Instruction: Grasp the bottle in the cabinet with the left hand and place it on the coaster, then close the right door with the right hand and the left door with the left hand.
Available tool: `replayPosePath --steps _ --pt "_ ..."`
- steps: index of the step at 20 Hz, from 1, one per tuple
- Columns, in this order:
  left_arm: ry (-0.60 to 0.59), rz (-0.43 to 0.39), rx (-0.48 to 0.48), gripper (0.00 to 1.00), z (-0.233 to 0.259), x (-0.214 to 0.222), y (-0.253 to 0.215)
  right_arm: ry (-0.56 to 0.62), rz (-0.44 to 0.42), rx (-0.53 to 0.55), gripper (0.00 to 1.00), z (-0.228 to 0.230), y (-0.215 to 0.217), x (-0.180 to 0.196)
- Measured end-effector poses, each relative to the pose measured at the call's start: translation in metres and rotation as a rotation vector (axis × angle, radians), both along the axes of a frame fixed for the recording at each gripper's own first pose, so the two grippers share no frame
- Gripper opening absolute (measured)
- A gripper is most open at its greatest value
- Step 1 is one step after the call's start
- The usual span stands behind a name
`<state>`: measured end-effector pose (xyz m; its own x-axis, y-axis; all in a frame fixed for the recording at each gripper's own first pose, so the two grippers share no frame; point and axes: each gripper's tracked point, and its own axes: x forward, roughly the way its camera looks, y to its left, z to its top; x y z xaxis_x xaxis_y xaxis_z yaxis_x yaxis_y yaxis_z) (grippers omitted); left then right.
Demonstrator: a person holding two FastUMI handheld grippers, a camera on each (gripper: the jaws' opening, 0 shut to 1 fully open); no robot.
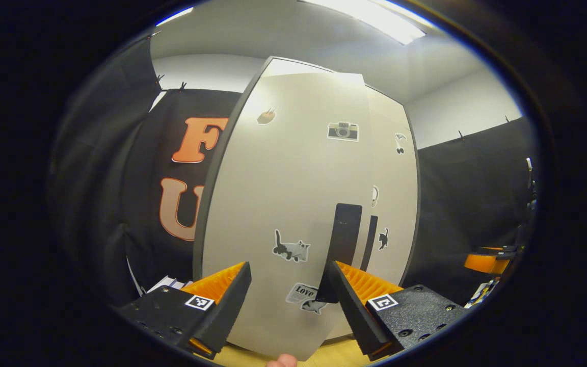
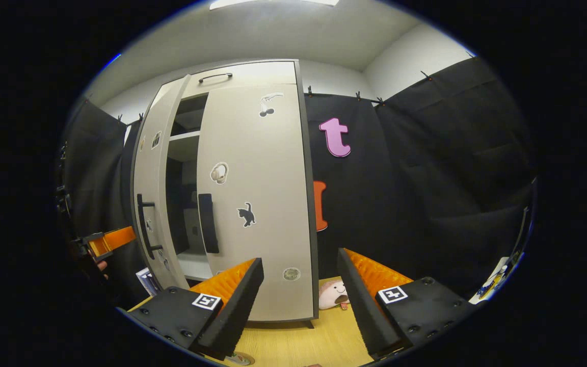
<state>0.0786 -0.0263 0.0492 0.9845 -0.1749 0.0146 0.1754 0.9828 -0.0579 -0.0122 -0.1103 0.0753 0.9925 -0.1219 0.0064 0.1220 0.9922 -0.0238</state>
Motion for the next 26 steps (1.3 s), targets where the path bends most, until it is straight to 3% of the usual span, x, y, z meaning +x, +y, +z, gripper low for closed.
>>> replayPosePath --steps 8,9,10,13,14,21,24,25,26 --pt "0.03 0.018 0.023 0.95 -0.015 0.037 -0.014 0.033 -0.029 -0.005 0.97 -0.012 -0.017 -0.008" --pt "0.034 0.023 0.022 0.95 -0.017 0.042 -0.016 0.038 -0.027 -0.003 1.0 -0.013 -0.017 -0.008" --pt "0.037 0.028 0.026 0.95 -0.019 0.049 -0.018 0.042 -0.021 -0.001 0.89 -0.015 -0.016 -0.01" --pt "0.027 0.041 0.049 0.99 -0.019 0.063 -0.023 0.052 -0.018 -0.005 0.89 -0.019 -0.017 -0.013" --pt "0.025 0.043 0.047 0.95 -0.02 0.066 -0.023 0.054 -0.02 -0.007 0.88 -0.02 -0.018 -0.013" --pt "0.023 0.051 0.037 0.92 -0.023 0.073 -0.022 0.055 -0.003 -0.003 0.89 -0.019 -0.013 -0.014" --pt "0.035 0.039 0.021 0.95 -0.023 0.069 -0.024 0.05 0.012 -0.006 0.89 -0.018 -0.006 -0.015" --pt "0.036 0.038 0.013 0.95 -0.021 0.066 -0.023 0.049 0.019 -0.007 0.97 -0.017 -0.002 -0.015" --pt "0.035 0.041 0.009 0.95 -0.019 0.059 -0.021 0.048 0.027 -0.007 0.97 -0.016 0.002 -0.015"
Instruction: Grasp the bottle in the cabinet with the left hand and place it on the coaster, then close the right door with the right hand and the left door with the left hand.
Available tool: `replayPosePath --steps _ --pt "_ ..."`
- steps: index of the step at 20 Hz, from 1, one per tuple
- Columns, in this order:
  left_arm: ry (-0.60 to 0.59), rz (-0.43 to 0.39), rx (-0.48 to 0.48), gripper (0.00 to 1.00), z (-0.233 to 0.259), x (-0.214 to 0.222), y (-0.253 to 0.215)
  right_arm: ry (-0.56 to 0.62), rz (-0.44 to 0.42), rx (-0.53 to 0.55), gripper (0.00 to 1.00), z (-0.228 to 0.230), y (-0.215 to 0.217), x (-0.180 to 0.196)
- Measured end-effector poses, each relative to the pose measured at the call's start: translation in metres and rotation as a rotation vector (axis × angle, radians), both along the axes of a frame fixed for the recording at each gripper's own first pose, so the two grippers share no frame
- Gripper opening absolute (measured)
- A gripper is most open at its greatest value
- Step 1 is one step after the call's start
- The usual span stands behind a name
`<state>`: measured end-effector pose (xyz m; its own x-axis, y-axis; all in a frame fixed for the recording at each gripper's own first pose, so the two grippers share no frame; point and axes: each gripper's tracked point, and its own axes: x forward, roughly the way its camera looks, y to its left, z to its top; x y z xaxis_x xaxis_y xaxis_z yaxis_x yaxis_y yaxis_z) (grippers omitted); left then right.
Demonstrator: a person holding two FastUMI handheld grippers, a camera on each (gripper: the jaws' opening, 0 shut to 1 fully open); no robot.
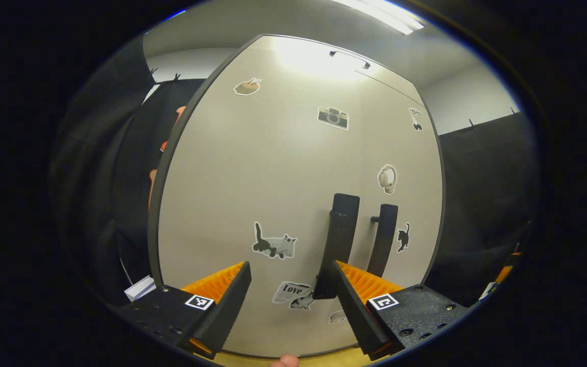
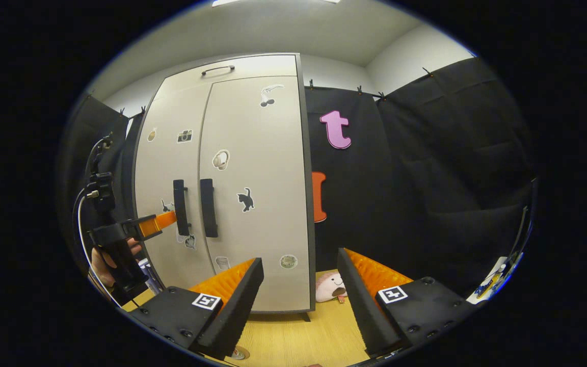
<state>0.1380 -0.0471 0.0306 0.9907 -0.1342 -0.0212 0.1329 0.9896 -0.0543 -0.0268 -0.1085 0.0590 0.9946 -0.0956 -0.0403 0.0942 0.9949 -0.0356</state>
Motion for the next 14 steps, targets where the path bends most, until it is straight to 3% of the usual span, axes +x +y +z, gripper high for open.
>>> replayPosePath --steps 6,14 --pt "-0.039 -0.005 0.018 0.95 0.02 -0.048 0.015 -0.003 0.059 -0.03 0.96 0.001 0.029 0.003" --pt "-0.063 -0.01 0.021 0.95 0.039 -0.107 0.024 -0.009 0.13 0.014 0.96 -0.005 0.058 0.014"
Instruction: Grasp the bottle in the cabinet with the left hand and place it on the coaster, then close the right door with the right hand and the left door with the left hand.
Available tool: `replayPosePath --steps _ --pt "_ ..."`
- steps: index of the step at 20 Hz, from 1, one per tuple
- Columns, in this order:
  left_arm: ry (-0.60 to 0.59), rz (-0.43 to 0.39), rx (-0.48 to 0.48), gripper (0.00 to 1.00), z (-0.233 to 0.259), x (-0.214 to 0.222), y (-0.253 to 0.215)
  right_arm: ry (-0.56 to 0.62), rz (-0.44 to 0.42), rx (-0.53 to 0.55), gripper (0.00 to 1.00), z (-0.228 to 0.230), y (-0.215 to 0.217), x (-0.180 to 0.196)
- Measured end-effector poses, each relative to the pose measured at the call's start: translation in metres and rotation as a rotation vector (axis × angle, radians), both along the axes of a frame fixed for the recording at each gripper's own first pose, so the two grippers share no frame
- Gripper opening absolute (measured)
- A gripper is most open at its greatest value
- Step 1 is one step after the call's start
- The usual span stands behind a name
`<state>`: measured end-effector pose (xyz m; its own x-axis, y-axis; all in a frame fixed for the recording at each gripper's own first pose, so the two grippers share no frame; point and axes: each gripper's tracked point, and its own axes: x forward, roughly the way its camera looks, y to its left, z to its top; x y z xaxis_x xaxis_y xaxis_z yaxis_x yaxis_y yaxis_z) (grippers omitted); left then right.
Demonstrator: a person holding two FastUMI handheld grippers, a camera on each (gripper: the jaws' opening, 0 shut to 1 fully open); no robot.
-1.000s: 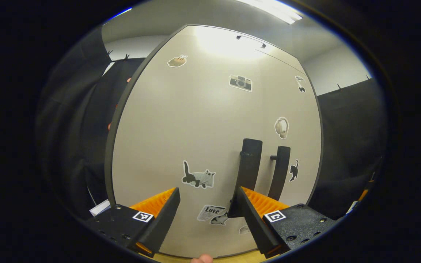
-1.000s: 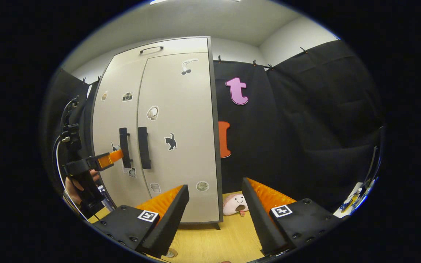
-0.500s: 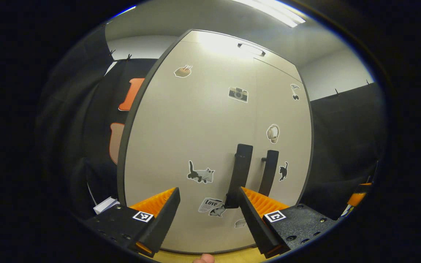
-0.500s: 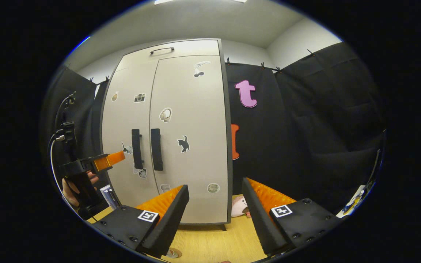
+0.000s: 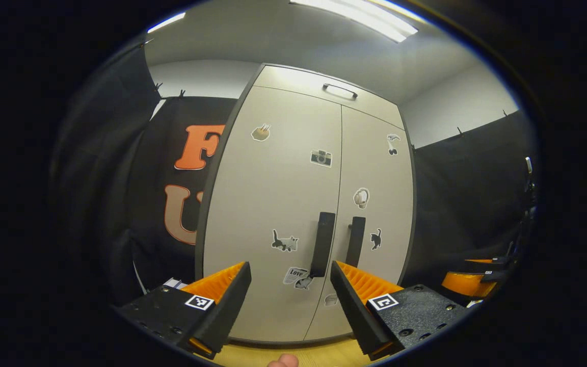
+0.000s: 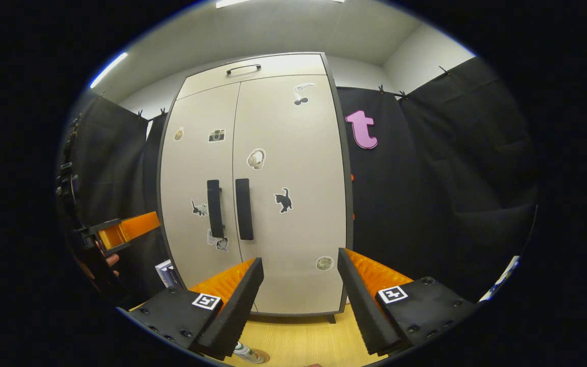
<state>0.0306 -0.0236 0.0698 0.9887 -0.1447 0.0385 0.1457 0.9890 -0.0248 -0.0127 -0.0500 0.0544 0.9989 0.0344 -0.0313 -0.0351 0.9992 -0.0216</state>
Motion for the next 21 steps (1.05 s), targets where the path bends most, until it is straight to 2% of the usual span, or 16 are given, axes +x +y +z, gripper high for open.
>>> replayPosePath --steps 9,10,21 --pt "0.047 0.014 0.001 0.95 -0.017 -0.029 0.014 -0.036 -0.019 0.002 0.97 0.014 -0.006 -0.008" --pt "0.054 0.015 -0.002 0.95 -0.02 -0.031 0.015 -0.037 -0.022 0.002 0.88 0.015 -0.008 -0.008" --pt "0.08 0.006 -0.023 0.95 -0.029 -0.036 0.012 -0.047 -0.02 0.022 0.88 0.015 -0.01 -0.011"
